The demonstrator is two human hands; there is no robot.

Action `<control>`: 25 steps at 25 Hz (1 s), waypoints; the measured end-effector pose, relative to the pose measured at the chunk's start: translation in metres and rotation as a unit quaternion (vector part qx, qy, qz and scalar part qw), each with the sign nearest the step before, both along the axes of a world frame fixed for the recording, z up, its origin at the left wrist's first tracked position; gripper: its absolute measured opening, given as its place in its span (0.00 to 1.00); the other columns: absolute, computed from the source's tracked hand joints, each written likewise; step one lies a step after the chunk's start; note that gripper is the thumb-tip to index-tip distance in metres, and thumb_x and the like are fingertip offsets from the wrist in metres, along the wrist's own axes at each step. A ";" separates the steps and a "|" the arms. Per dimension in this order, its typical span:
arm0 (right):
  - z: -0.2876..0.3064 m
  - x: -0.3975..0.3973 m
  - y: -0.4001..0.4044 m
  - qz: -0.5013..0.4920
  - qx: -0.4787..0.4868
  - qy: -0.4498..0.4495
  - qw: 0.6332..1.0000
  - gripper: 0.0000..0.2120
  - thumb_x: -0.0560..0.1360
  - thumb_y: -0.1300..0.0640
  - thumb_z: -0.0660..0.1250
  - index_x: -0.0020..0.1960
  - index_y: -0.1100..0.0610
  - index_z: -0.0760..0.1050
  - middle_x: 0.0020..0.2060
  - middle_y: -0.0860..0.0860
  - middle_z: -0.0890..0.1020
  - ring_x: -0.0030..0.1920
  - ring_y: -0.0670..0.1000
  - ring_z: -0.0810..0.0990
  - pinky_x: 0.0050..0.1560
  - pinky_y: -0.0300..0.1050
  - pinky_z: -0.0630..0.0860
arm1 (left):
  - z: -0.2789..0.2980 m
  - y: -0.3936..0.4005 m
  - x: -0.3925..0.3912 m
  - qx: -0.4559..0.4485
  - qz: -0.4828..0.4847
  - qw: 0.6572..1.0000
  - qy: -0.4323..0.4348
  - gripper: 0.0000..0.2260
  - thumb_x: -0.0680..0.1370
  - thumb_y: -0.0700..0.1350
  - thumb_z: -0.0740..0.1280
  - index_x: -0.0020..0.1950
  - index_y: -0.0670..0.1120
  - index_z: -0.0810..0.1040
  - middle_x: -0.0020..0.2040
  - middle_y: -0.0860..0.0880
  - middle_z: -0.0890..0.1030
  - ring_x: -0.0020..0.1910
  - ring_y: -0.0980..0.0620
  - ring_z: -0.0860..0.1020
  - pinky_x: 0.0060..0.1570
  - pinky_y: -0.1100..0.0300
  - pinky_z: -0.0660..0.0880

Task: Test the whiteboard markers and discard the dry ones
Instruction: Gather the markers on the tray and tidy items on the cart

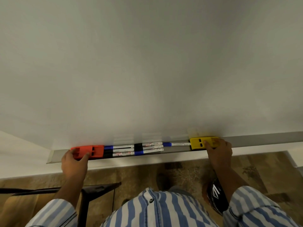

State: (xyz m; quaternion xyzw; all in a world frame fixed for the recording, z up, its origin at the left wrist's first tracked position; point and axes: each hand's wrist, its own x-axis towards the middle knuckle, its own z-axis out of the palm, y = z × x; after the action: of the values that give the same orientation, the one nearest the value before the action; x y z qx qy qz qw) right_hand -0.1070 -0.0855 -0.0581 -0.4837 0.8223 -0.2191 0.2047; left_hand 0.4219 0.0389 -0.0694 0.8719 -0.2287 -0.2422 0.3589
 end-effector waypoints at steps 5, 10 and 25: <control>0.000 -0.005 -0.002 0.015 0.003 0.016 1.000 0.26 0.75 0.43 0.78 0.65 0.59 0.78 0.65 0.64 0.76 0.65 0.69 0.76 0.65 0.63 0.76 | 0.004 0.000 -0.001 0.006 -0.015 1.000 -0.012 0.26 0.79 0.50 0.76 0.74 0.45 0.73 0.68 0.43 0.76 0.66 0.39 0.78 0.67 0.37 0.76; 0.001 0.006 0.013 0.014 -0.002 0.020 1.000 0.33 0.74 0.41 0.79 0.70 0.59 0.76 0.69 0.63 0.74 0.69 0.68 0.74 0.67 0.64 0.75 | 0.007 0.003 -0.006 0.017 -0.022 0.999 -0.036 0.29 0.79 0.51 0.75 0.77 0.43 0.71 0.78 0.42 0.69 0.75 0.37 0.70 0.74 0.37 0.70; -0.001 0.045 0.043 0.057 -0.074 -0.004 0.996 0.27 0.75 0.49 0.80 0.68 0.60 0.78 0.65 0.60 0.79 0.67 0.66 0.76 0.66 0.62 0.75 | 0.022 0.013 -0.034 0.023 -0.111 0.992 -0.060 0.32 0.79 0.50 0.75 0.79 0.43 0.68 0.81 0.43 0.65 0.80 0.41 0.64 0.79 0.41 0.63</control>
State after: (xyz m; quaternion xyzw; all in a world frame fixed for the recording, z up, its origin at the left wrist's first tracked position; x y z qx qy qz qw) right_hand -0.0622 -0.0422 -0.0588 -0.5428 0.7741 -0.2690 0.1837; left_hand 0.3877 0.0519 -0.0477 0.8621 -0.3394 -0.2328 0.2957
